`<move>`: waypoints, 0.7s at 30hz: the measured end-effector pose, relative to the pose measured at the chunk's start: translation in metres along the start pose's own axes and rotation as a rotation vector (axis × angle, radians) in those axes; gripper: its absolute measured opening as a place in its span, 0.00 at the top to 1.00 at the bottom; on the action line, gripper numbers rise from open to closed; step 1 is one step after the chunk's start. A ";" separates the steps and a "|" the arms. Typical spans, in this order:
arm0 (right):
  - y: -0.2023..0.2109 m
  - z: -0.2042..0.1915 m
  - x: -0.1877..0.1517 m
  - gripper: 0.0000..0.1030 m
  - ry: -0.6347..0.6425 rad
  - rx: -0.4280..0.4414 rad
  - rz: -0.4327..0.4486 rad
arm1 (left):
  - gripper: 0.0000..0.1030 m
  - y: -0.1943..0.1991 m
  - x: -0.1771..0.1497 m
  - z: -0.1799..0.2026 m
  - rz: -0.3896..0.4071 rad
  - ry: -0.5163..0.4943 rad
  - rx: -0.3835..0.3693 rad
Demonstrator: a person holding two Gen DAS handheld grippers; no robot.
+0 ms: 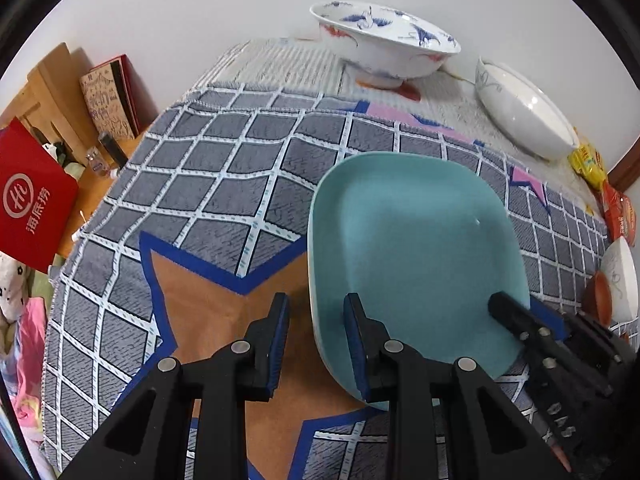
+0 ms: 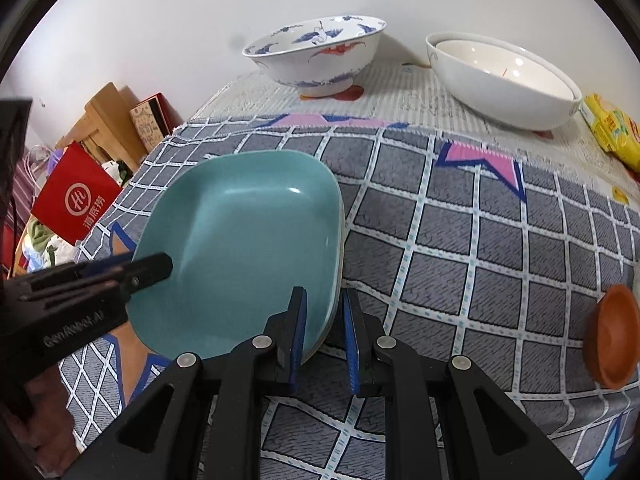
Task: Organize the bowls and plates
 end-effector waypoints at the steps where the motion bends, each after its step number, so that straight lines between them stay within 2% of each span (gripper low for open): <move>1: 0.002 0.000 0.001 0.83 -0.004 0.006 0.000 | 0.74 0.001 0.000 -0.001 0.000 0.001 0.002; 6: 0.025 0.001 0.008 0.83 -0.005 0.006 0.042 | 0.74 0.022 0.006 -0.003 0.043 0.005 -0.001; 11: 0.065 0.016 0.007 0.81 -0.015 -0.020 0.089 | 0.74 0.044 0.008 0.011 0.084 -0.018 -0.016; 16: 0.114 0.050 -0.007 0.68 -0.029 -0.116 0.140 | 0.74 0.067 0.003 0.046 0.120 -0.073 -0.043; 21: 0.163 0.093 -0.028 0.61 -0.075 -0.203 0.185 | 0.74 0.084 -0.006 0.094 0.140 -0.133 -0.082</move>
Point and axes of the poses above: each gripper's, at about its wrist camera, not at the fingertips, and y roughly against the way its jaws point, z to its right, x to its top, the point moved 3 cm from there along -y, roughly the way its jaws point, and after that the axes turned 5 degrees about x, right-handed, at the moved point
